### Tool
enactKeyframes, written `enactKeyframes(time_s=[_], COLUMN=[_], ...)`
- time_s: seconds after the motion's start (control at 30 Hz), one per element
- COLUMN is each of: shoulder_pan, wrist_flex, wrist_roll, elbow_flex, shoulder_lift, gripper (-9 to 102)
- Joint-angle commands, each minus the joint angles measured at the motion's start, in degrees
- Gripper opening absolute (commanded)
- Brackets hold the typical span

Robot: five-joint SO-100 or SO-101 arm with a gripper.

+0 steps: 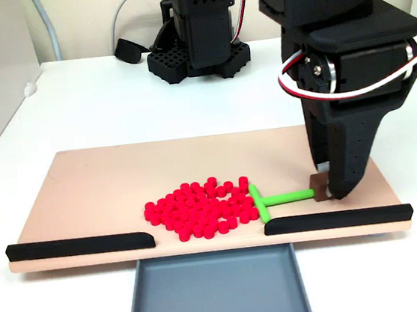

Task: Push granules from left to the grey container

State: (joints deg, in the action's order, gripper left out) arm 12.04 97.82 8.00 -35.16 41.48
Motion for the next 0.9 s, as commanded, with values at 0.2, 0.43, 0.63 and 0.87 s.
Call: enactKeyframes(time_s=[0.2,0.43,0.63,0.87], shoulder_pan=[-1.2,-1.7,-2.2,-2.6], wrist_flex=[-0.2,-0.2,-0.2,-0.2], wrist_roll=[-3.5,-6.2,-7.6,-8.9], elbow_flex=[-0.4,-0.4,-0.4,-0.4], shoulder_lift=[0.1,0.1,0.1,-0.1], gripper=[0,0,0,0])
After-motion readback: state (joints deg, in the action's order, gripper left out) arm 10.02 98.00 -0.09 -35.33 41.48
